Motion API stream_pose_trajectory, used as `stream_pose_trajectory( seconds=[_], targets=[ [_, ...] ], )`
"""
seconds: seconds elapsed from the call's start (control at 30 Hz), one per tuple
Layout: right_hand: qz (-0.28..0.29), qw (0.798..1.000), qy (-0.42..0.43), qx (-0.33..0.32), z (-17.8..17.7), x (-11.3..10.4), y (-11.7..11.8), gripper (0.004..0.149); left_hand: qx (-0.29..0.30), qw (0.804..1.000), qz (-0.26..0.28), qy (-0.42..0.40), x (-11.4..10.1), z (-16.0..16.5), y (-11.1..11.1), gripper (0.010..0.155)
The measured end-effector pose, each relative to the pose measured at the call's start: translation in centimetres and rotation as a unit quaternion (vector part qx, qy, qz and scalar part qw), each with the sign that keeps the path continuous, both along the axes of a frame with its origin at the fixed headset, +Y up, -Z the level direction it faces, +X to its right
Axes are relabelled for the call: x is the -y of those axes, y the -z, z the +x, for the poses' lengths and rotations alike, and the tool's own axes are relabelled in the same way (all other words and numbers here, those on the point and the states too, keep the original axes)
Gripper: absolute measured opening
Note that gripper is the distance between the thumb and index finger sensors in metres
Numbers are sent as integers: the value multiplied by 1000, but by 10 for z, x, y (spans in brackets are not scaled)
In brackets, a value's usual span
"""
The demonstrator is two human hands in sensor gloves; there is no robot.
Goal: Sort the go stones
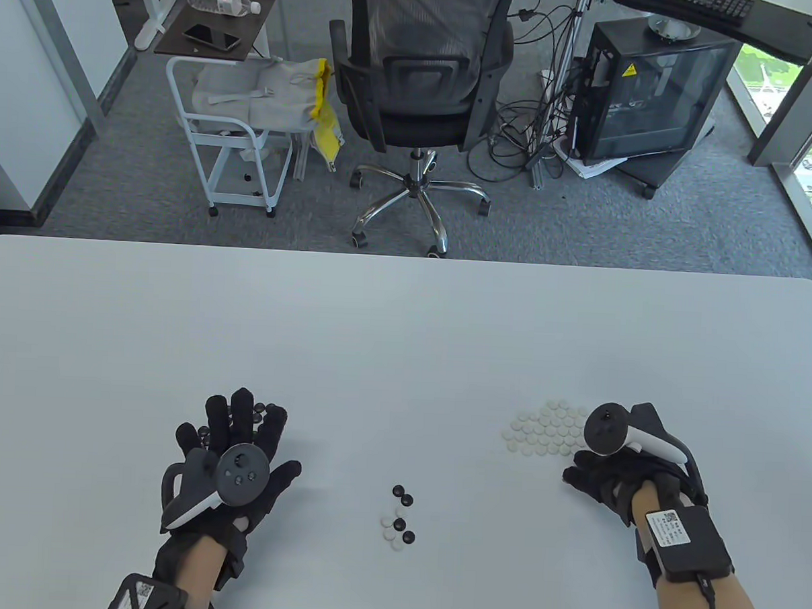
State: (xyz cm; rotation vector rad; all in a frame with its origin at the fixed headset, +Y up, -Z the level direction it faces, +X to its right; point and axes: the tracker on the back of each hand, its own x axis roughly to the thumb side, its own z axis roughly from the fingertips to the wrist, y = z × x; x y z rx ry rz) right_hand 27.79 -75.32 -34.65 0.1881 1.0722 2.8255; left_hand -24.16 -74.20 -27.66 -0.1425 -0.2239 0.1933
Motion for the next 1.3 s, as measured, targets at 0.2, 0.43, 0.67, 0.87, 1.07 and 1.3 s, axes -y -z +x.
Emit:
stream_pose_trajectory(
  seconds=[0.2, 0.43, 0.67, 0.87, 1.07, 1.3],
  targets=[
    [52, 987, 109, -103, -66, -39, -11, 70, -1, 1000, -3, 3, 2, 0, 2, 80],
    [-20, 964, 108, -241, -157, -36, -40, 71, 1, 1000, -1, 9, 2, 2, 1, 80],
    [-45, 949, 100, -294, -210, -14, -45, 70, 5, 1000, 1, 10, 2, 3, 1, 80],
    [-61, 948, 114, -292, -230, 2, -37, 72, 7, 1000, 5, 9, 2, 3, 0, 80],
    [-83, 949, 101, -288, -230, 14, -33, 71, 9, 1000, 7, 8, 2, 3, 0, 80],
    [-81, 960, 74, -259, -196, 7, -27, 68, 9, 1000, 5, 9, 2, 4, 0, 80]
  ],
)
